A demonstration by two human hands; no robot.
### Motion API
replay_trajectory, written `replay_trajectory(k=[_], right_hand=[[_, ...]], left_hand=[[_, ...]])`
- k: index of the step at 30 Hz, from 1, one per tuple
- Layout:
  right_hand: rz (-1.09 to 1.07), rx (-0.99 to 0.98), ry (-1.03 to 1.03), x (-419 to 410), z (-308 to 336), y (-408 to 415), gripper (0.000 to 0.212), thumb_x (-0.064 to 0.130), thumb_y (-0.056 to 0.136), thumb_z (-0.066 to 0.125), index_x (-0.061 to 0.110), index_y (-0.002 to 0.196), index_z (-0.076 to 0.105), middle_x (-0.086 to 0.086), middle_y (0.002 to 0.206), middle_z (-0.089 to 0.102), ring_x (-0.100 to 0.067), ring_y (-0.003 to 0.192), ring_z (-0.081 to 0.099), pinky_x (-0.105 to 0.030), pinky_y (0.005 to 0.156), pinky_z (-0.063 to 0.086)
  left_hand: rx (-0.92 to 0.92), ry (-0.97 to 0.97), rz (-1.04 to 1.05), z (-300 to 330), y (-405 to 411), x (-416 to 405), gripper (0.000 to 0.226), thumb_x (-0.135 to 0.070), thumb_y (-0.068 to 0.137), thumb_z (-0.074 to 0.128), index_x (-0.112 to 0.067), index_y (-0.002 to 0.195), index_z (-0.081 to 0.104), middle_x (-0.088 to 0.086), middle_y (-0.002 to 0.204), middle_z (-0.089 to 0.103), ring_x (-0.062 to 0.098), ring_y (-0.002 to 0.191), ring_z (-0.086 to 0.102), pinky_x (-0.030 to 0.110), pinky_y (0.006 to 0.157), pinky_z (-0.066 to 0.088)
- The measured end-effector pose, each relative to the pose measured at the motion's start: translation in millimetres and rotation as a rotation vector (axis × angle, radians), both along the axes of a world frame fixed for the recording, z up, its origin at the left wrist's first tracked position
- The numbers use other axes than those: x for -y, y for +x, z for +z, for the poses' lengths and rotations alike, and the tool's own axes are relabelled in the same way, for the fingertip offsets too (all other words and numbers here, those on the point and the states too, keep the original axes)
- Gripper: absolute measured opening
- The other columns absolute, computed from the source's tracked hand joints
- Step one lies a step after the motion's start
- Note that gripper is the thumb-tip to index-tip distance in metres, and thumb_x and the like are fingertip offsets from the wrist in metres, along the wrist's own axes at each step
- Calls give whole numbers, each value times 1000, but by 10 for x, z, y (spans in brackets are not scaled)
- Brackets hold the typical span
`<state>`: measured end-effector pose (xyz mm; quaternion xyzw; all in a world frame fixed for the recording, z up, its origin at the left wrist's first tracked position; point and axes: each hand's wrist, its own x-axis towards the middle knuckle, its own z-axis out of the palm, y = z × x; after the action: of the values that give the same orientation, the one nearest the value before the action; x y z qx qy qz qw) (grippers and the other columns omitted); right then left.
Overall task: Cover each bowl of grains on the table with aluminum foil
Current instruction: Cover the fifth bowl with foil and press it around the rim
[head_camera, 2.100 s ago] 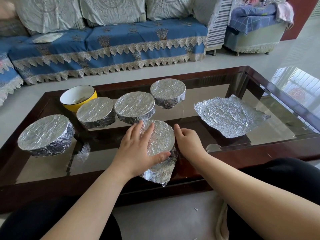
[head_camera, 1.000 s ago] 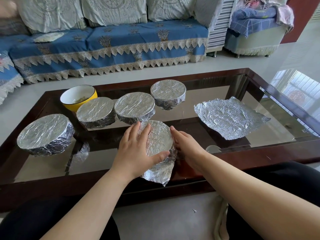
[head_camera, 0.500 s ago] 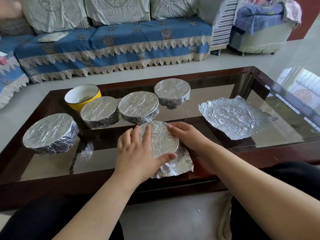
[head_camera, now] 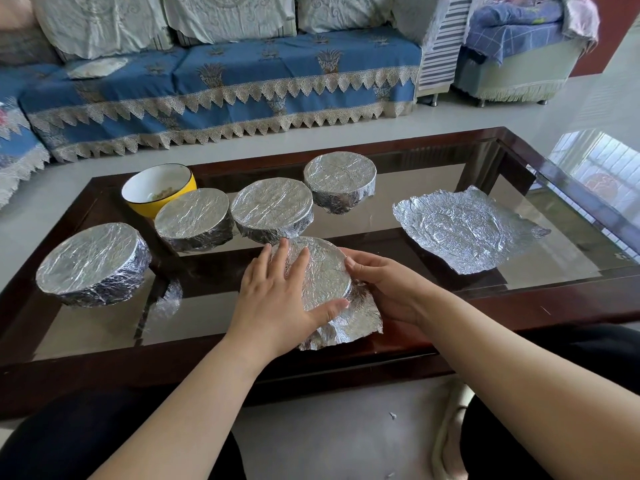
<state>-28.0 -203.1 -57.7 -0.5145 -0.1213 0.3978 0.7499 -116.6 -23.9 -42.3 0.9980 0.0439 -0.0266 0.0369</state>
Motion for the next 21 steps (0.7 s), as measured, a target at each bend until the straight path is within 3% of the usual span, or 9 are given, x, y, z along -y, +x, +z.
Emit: replay_trajectory(k=[4,9,14,21], right_hand=[[-92,-102,29,-28,-11,-5,36,13,87,57,8,122,64,-13,107,67,-24,92,65,-35,80,56],[-183,-137,15,-71,-66,-32,32,19,82,64,6,110,70,-13,101,70,-23,86,68,-35,74,58],[-302,-146,-30,-94,-88,-111,24,21,91,61,2,103,68,-12,89,71,-21,72,70,-30,60,57],[-451,-150,-132,-163,-57,-210,30,27,93,64,-1,104,65,-11,78,68,-19,57,65,-26,50,54]], left_hand=[[7,6,3,23,-3,4,118,-95,59,-5,-30,157,-4,3,165,-13,23,151,-16,46,121,-2],[21,-2,7,41,-15,19,117,-95,60,-3,-30,158,-1,3,166,-10,24,151,-12,46,121,0],[37,-29,12,24,-7,11,117,-95,60,0,-30,158,2,2,166,-8,24,151,-11,47,121,1],[58,-37,19,2,9,15,115,-95,62,2,-31,157,4,1,166,-5,22,151,-9,46,121,2]])
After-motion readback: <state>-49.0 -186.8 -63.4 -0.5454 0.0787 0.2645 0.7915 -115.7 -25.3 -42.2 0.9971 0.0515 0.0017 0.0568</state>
